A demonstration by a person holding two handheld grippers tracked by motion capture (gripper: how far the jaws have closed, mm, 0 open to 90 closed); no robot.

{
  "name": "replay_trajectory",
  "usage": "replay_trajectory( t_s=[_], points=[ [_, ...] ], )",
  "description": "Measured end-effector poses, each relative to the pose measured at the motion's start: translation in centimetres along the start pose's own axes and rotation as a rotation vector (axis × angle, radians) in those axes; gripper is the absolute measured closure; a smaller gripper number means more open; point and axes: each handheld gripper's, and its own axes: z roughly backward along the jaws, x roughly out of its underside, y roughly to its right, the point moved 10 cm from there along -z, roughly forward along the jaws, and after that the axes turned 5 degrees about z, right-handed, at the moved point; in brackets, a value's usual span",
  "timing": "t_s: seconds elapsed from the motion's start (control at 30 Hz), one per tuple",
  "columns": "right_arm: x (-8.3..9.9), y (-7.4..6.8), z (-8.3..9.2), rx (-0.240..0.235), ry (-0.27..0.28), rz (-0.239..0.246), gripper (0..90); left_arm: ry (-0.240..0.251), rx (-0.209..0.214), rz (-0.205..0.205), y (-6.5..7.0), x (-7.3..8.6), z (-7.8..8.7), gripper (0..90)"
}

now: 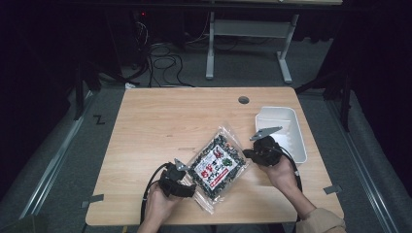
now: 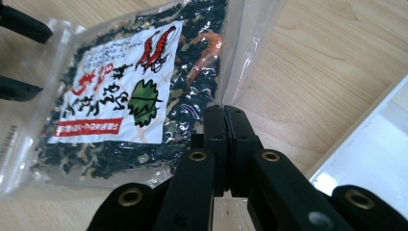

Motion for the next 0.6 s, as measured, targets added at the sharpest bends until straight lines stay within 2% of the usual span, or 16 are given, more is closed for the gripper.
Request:
replay_trajectory(
  t_s=[0.23, 0.6],
  points=[
    [-1.3, 0.5, 1.5, -0.022, 0.017, -0.01, 90.0, 0.004, 0.004, 0.002, -0.1, -0.1, 0.1, 24.4],
    [-3.2, 1.1, 3.6, -0.051, 0.037, 0.006, 90.0, -0.004, 0.0, 0.006, -0.2, 0.1, 0.0, 25.2]
  ],
)
